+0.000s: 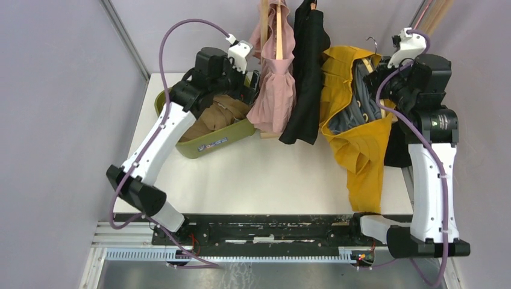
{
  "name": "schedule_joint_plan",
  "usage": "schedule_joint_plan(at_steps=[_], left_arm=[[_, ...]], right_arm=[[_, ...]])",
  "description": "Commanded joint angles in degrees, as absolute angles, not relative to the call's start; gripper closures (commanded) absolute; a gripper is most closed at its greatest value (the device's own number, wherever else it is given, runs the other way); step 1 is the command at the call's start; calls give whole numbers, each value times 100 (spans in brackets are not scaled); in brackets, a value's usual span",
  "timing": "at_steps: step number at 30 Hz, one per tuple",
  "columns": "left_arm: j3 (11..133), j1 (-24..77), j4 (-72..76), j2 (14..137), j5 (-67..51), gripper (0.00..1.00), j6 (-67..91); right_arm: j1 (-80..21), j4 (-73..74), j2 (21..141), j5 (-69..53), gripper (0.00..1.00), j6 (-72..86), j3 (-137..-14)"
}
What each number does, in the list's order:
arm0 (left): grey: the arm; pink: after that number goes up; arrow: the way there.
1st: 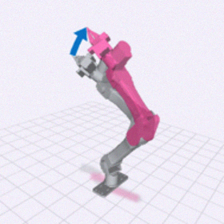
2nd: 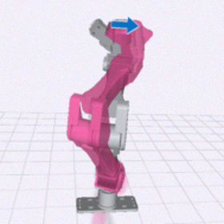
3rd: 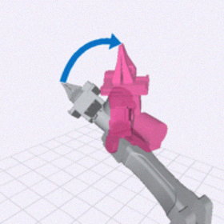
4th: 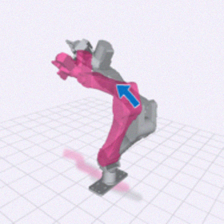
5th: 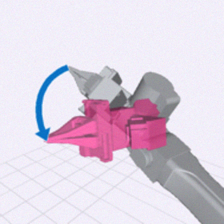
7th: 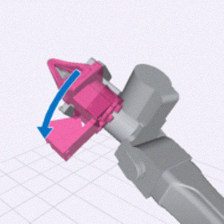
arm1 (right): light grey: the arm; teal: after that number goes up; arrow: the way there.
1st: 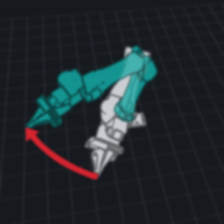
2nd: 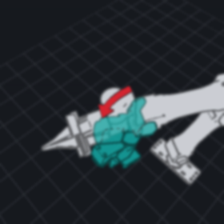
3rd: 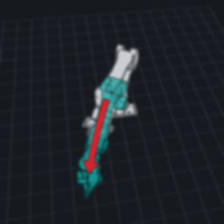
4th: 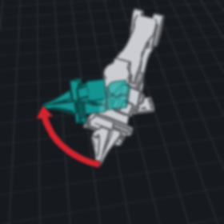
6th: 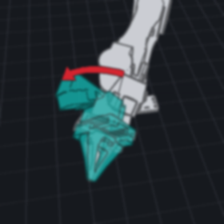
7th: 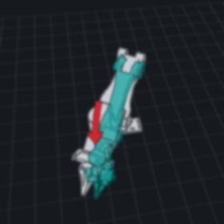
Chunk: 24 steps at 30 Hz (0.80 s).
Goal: Remove the skirt from the hanger
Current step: Pick up the hanger from the clothesline.
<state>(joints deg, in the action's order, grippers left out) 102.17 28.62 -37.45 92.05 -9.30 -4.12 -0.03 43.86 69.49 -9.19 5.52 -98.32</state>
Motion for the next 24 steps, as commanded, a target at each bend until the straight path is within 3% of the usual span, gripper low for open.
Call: schedule_joint_plan(at_steps=[1, 7, 15, 24], left_arm=[[10539, 3014, -3095, 8436, -1507, 1, -290], [10192, 3169, -2228, 8148, -2762, 1, 277], [10827, 3970, -2499, 8749, -2905, 1, 216], [11824, 4605, -2526, 9887, -2830, 1, 220]], right_arm=[[-138, 3861, 6336, -926, 99, 647, -9955], [-280, 4148, 5895, -1141, 99, 691, -9592], [-314, 4133, 5528, -747, 99, 625, -8637], [-325, 3956, 5500, -816, 99, 629, -8423]])
